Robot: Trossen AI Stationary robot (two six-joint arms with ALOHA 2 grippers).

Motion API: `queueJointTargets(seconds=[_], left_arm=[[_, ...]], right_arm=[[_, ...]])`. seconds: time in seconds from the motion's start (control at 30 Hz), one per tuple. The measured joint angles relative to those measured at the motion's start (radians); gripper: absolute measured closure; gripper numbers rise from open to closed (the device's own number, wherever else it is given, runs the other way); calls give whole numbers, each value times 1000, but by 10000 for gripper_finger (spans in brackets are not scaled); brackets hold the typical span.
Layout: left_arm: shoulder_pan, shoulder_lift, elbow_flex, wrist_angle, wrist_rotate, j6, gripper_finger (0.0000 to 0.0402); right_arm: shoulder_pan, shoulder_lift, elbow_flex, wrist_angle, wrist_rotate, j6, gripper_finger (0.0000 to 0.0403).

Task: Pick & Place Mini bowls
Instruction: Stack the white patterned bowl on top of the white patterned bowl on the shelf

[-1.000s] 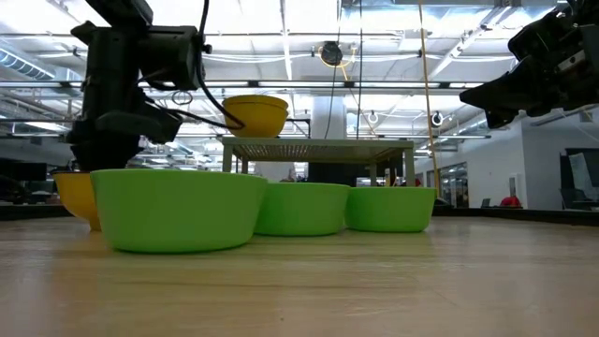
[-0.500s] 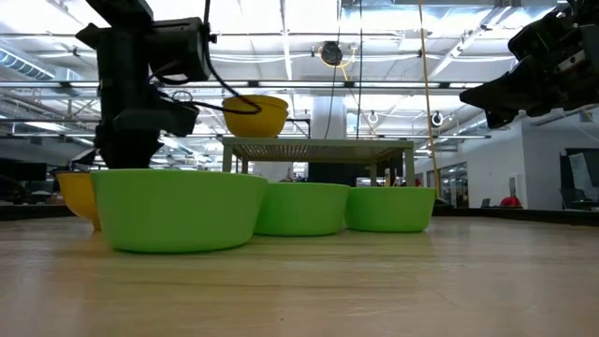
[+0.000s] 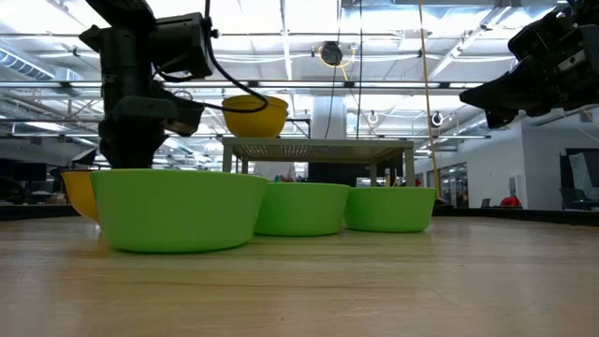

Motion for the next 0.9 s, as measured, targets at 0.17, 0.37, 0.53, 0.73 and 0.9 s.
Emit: queueJointTargets(seconds=[0.17,0.37,0.53,0.73,0.9], left_arm=[[0,-3,0,-27,21,-3,279],[0,-32,0,-36,45,1,279],[0,-52,1,-42,48,20,280],[0,-57,1,-57,47,107,279],[0,-57,1,-50,44,135,279]], right_arm=[[0,0,0,0,0,0,403],[0,0,0,0,0,0,403],[0,0,0,0,0,0,403],[0,0,0,0,0,0,403],[0,0,0,0,0,0,403]])
